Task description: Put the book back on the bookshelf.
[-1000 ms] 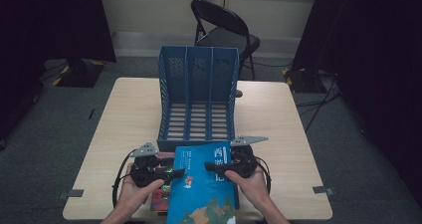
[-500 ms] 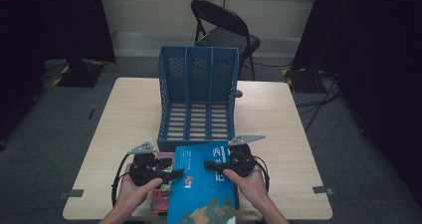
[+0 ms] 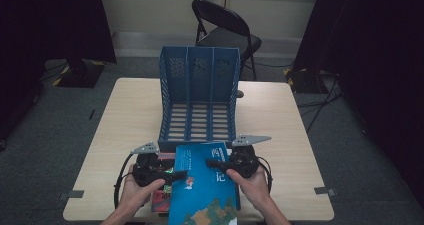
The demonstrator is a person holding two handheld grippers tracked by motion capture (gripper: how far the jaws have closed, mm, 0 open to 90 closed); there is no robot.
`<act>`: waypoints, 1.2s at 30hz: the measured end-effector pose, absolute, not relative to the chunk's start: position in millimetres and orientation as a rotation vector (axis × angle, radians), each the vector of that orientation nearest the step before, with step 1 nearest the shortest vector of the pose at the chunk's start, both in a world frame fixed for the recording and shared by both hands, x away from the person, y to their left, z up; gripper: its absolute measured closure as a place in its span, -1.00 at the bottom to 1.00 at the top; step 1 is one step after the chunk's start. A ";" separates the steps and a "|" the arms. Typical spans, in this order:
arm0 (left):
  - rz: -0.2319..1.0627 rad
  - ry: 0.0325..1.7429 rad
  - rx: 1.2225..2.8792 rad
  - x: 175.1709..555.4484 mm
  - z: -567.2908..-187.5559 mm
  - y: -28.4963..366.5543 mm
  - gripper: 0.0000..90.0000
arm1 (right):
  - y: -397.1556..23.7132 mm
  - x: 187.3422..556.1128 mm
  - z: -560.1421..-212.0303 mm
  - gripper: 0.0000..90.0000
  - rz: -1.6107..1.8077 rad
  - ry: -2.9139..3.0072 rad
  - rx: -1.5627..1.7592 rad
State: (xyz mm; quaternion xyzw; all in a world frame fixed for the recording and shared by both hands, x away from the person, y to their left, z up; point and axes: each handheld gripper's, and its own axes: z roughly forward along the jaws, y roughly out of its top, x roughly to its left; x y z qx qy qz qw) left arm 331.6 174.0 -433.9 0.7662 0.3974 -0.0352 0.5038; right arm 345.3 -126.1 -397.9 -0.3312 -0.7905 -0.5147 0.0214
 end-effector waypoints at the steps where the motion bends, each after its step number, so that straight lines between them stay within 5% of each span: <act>1: -0.109 0.964 1.837 332.8 -434.4 174.8 -0.56 | -126.6 343.9 -395.9 0.70 -1.610 -2.448 -1.018; 15: -0.330 0.965 1.759 344.8 -438.2 166.2 -0.49 | -129.0 340.7 -386.2 0.75 -1.678 -2.419 -0.985; 36: -0.247 0.848 1.730 345.9 -400.9 171.4 -0.15 | -126.3 327.0 -348.3 0.78 -1.750 -2.463 -1.023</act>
